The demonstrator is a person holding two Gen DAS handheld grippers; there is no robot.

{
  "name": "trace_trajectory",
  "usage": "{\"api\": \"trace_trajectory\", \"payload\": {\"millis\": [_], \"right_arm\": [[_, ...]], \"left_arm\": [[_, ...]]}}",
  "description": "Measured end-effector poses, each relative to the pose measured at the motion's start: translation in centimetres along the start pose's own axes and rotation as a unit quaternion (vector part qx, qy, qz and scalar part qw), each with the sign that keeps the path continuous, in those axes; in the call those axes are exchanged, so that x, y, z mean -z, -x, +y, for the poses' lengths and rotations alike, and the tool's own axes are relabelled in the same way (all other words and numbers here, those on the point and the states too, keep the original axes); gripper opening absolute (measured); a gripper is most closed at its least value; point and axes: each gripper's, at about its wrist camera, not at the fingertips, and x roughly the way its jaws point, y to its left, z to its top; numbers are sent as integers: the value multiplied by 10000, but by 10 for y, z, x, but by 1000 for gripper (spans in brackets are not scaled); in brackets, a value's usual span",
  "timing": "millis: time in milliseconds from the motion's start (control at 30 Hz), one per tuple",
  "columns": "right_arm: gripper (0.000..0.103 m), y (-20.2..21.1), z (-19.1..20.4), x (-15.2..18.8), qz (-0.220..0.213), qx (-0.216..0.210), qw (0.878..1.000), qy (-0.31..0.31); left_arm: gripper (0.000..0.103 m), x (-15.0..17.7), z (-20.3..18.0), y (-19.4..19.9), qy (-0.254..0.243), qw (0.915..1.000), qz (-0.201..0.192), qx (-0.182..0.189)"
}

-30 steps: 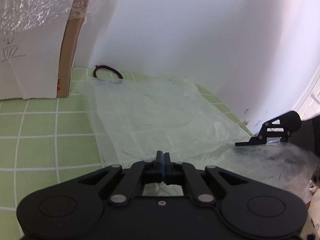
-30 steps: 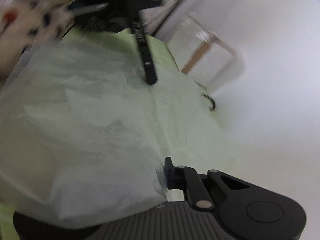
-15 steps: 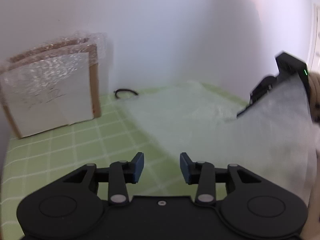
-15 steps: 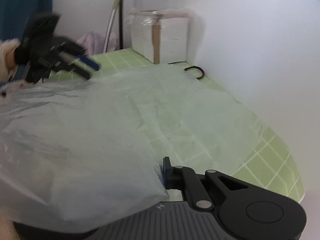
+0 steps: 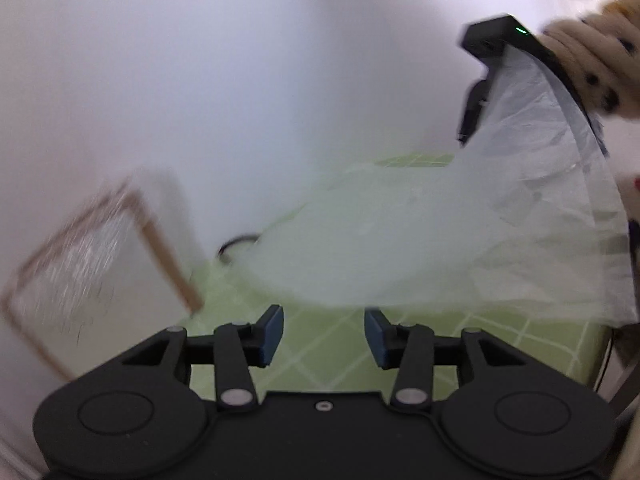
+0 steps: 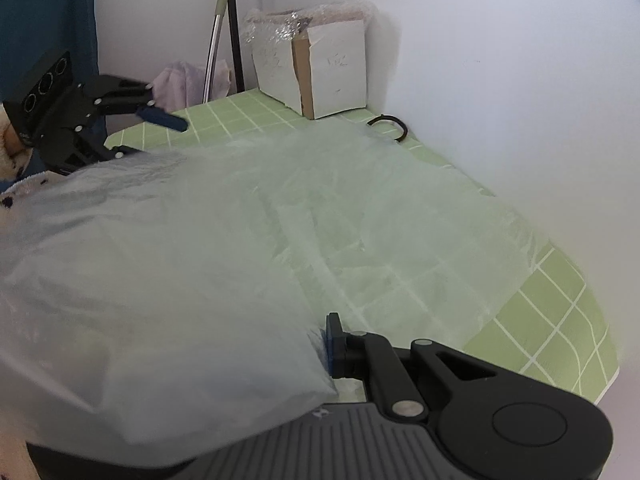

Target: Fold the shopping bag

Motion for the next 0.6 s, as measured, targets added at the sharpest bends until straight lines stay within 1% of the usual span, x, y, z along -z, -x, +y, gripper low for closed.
{"api": "trace_trajectory", "payload": {"millis": [67, 167, 333, 400, 500, 567, 600], "right_arm": [[8, 1, 0, 2, 5, -29, 10000, -9], [8, 0, -1, 3, 6, -55, 10000, 36], [8, 2, -5, 5, -22, -191, 9998, 88], [8, 1, -6, 4, -33, -260, 9996, 115], [8, 0, -9, 4, -55, -343, 9994, 71], [8, 1, -12, 6, -96, -423, 9990, -64], [8, 2, -13, 8, -124, -478, 9987, -159]], "left_arm": [[46, 0, -3, -9, -406, 9991, -68, 42], [46, 0, -1, -18, -800, 9964, -192, 185], [46, -3, 8, -35, -1011, 9933, -268, 485], [46, -8, 6, -37, -1120, 9915, -265, 606], [45, -15, 5, -38, -1059, 9895, -419, 885], [36, -21, 6, -38, -861, 9883, -482, 1167], [24, -24, 6, -38, -744, 9881, -406, 1281]]}}
